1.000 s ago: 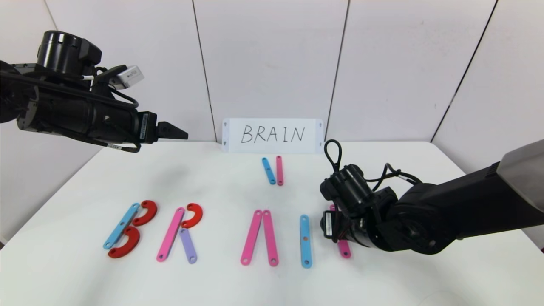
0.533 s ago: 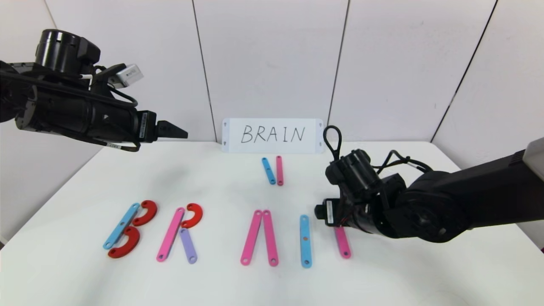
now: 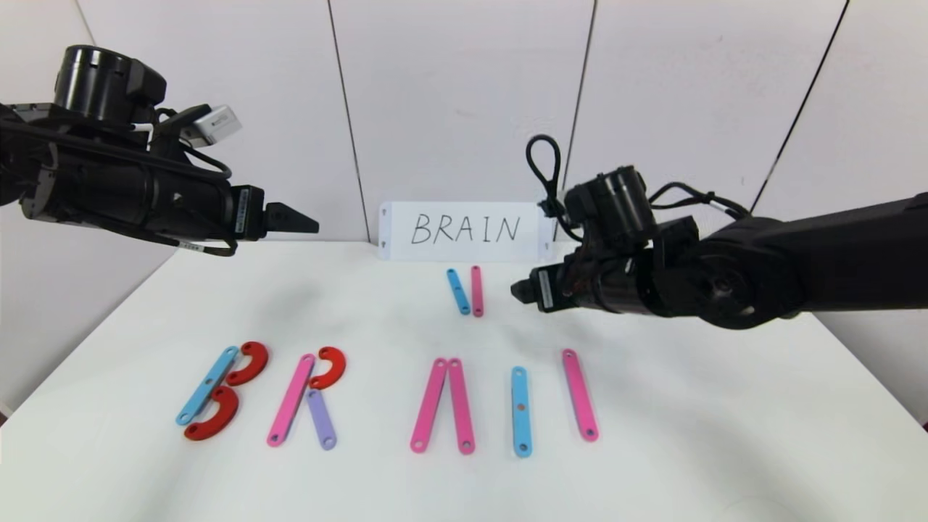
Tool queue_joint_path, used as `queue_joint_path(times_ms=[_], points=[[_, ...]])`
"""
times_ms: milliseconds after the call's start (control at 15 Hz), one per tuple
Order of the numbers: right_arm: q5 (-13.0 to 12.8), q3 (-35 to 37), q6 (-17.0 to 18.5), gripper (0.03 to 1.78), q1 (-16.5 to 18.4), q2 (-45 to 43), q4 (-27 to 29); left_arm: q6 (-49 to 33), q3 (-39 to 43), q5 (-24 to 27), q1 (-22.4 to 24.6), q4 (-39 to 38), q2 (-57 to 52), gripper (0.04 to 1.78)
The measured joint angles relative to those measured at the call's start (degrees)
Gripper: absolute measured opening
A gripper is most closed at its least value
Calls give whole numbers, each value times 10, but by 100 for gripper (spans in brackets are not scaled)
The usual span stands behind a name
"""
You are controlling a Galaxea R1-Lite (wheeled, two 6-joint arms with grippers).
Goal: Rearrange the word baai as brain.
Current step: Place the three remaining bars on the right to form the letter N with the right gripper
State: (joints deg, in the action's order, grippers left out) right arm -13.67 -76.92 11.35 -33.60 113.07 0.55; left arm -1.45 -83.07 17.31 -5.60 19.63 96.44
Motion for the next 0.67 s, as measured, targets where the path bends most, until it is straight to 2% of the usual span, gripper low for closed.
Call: queue_joint_path(times_ms=[133,333,533,667], points=[[41,-57,-16,174,9,21,0,0,0,0,0,0,0,174],[81,-139,-18,174,12,68,0,0,0,0,0,-1,0,174],[105,-205,-15,174,8,120,-1,0,0,0,0,0,0,174],[112,-243,-15,174,4,154,-1,0,0,0,0,-1,0,174]])
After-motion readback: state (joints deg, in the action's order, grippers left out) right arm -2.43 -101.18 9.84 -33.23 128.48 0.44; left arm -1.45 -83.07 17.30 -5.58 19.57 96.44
